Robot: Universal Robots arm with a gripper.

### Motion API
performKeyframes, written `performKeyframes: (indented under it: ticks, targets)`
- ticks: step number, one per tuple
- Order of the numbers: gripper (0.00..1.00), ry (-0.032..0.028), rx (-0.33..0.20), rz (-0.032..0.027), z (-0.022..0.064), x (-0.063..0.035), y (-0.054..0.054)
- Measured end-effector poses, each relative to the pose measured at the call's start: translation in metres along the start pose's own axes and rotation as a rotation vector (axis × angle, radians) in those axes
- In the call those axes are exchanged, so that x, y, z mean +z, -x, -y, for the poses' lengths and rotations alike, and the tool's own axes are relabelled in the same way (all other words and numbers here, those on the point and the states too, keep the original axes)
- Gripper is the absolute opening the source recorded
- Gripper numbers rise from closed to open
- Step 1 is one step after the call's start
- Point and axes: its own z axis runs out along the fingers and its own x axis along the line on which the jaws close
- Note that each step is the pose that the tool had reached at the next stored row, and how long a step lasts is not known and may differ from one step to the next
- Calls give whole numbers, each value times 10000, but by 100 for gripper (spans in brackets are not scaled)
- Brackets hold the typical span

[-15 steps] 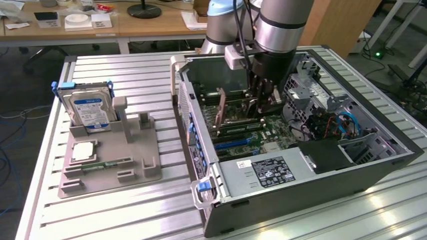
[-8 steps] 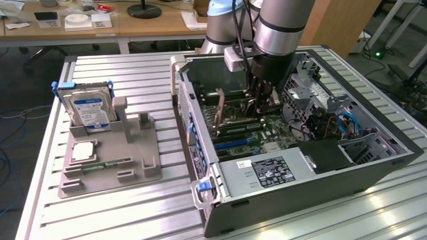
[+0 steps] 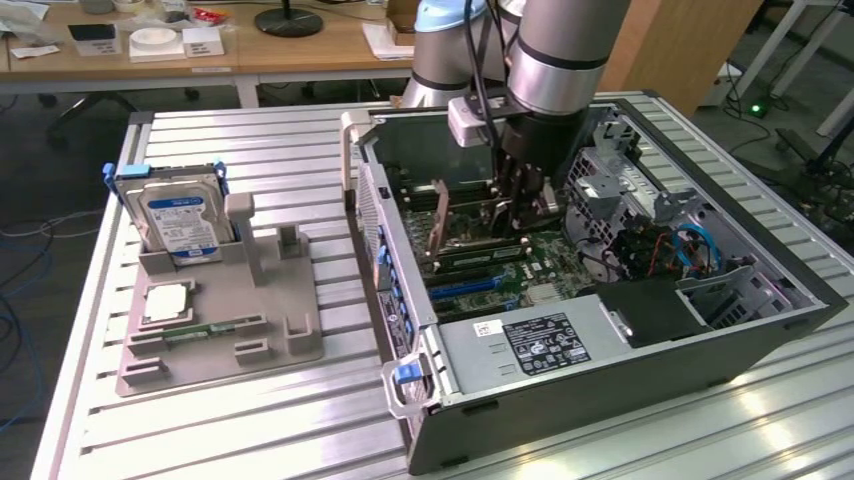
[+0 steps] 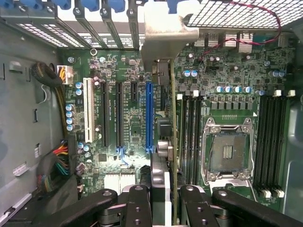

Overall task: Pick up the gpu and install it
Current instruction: 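Insert the gpu into the slot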

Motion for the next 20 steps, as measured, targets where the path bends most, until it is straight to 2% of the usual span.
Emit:
performKeyframes:
  ticks: [20]
  targets:
    - [28,4,-85,5,-45,40,-16]
